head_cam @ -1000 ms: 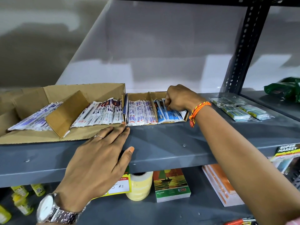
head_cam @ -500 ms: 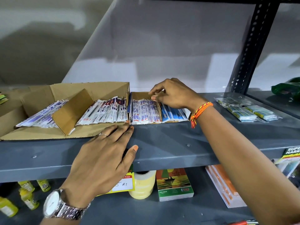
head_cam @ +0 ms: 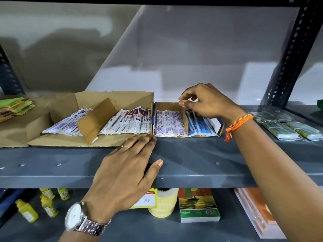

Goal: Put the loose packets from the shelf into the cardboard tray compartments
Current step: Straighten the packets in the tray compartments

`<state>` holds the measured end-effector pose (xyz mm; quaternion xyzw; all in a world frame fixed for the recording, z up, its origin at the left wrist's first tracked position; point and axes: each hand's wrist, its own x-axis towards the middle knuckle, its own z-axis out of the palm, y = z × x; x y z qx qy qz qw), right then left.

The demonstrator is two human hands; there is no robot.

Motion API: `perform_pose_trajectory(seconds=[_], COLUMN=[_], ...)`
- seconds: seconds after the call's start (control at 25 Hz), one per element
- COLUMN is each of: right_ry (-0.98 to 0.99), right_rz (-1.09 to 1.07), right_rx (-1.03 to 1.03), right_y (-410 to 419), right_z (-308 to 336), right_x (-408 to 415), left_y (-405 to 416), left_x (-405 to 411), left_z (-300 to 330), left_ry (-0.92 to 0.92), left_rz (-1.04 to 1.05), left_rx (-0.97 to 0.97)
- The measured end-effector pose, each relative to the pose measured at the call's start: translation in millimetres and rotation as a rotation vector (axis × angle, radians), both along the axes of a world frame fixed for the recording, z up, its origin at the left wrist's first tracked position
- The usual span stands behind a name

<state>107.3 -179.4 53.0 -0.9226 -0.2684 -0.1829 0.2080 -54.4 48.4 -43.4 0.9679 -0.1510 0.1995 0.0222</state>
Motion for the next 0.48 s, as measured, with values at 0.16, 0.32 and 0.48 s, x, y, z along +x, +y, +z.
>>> perform_pose_trajectory(seconds=[0.16, 0.32, 0.48], right_ry=[-0.064, -0.038, 0.001], right_rz=[0.121, 0.261, 0.290], right_rx=[0.018, 0.003, -0.036], right_y=[31.0, 74.1, 108.5], right_z=[19.7, 24.2, 21.5], right_x=[-17.8, -33.2, -31.3], left_y=[10.8, 45.0, 68.1], left_x=[-8.7, -18.1, -22.0], left_z=[2.7, 1.3, 0.7], left_ry=[-0.033, -0.058, -0.026], left_rz=[0.047, 0.114, 0.060], left_rx=[0.001, -0.033, -0.043])
